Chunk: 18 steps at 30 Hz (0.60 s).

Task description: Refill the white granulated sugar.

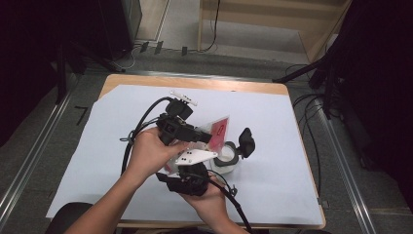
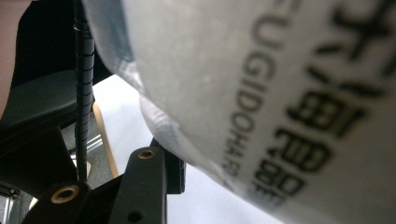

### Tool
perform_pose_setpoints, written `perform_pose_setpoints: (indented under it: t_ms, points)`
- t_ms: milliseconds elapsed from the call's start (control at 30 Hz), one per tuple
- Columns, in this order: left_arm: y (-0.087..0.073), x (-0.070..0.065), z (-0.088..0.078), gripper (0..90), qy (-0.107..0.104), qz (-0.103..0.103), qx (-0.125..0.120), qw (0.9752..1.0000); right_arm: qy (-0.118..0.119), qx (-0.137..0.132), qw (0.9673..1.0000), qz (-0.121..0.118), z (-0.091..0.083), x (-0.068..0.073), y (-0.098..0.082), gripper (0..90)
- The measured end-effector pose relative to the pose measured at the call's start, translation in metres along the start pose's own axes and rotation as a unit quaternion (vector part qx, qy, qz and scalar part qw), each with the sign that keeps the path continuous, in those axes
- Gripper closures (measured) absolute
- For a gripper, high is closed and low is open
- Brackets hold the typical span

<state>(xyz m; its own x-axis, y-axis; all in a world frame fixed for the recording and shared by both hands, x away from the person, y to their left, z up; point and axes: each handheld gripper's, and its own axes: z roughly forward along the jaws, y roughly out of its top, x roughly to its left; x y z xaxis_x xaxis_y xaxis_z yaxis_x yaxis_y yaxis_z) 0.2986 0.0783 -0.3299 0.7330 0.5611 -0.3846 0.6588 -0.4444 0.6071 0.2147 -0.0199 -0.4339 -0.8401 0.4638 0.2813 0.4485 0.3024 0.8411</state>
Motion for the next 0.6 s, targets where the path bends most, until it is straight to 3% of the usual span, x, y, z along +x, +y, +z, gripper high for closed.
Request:
perform_pose_setpoints:
  t_ms: [600]
  points:
    - [-0.0005, 0.0020, 0.0018, 74.4, 0.000, -0.001, 0.002, 1.0000, -0.007, 0.007, 0.9999, -0.008, 0.0004, 0.0005, -0.0012, 63.2]
